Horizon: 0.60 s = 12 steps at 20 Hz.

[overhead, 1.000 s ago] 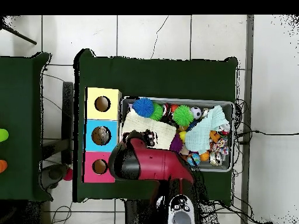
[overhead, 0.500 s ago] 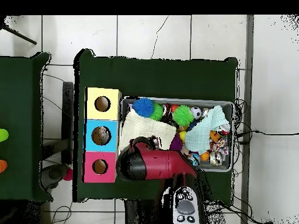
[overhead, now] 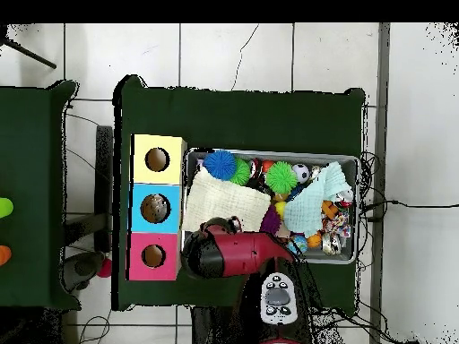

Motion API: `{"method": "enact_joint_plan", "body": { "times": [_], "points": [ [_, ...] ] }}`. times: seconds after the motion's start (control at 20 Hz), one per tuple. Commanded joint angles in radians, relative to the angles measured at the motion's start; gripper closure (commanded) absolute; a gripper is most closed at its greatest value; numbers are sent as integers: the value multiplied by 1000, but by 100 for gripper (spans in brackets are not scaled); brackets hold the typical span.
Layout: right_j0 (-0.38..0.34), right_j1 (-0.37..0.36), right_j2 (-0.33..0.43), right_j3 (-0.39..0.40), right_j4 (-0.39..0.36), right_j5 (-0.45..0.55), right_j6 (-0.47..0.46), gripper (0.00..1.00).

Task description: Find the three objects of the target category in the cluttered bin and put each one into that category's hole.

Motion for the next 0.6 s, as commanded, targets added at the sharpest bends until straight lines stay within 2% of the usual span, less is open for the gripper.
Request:
{"method": "enact_joint_plan", "body": {
  "times": [0.05, 0.35, 0.6],
  "points": [
    [-12, 75, 60, -93, -63, -80, 78, 0],
    [-19, 101, 59, -98, -71, -116, 83, 0],
    [-40, 151, 83, -125, -83, -129, 70, 0]
  ]
}}
